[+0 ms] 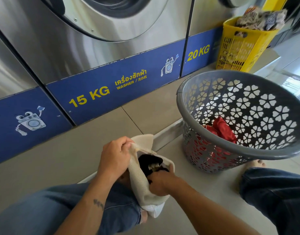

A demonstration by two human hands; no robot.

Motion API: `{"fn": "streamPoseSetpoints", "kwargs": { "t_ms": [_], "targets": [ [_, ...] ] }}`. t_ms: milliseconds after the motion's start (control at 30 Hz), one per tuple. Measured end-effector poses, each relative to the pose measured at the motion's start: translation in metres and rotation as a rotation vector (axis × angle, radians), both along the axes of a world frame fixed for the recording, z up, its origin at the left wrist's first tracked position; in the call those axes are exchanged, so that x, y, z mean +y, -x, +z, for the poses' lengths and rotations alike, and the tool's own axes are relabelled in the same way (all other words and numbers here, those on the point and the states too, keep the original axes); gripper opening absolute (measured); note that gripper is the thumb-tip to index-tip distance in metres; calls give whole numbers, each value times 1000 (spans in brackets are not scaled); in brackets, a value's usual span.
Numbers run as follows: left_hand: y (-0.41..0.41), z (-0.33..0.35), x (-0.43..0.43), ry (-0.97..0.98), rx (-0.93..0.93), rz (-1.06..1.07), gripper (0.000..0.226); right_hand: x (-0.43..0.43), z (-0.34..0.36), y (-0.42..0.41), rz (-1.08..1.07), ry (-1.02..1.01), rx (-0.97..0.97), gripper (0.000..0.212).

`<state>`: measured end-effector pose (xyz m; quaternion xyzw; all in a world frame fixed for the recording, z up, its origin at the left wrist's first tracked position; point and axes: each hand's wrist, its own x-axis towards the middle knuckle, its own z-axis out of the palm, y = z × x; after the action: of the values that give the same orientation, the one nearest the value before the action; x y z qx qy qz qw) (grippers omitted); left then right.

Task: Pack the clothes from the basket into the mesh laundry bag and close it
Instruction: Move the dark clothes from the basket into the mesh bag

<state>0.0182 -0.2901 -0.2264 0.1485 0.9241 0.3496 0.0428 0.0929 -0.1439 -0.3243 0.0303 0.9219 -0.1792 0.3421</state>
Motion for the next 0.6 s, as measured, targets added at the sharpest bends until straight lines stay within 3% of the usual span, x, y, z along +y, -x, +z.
{"fn": "streamPoseSetpoints", "kwargs": {
  "t_ms": [133,433,600],
  "targets": [
    [3,-3,2,21,-1,15,25,16,17,1,-51,-129,-54,47],
    [5,0,14,1,-43,-89,23,69,33,-43,-211,-226,201,38],
    [-2,4,21,-14,-110,-150,24,73,74,-43,-301,23,223,50]
  ]
}}
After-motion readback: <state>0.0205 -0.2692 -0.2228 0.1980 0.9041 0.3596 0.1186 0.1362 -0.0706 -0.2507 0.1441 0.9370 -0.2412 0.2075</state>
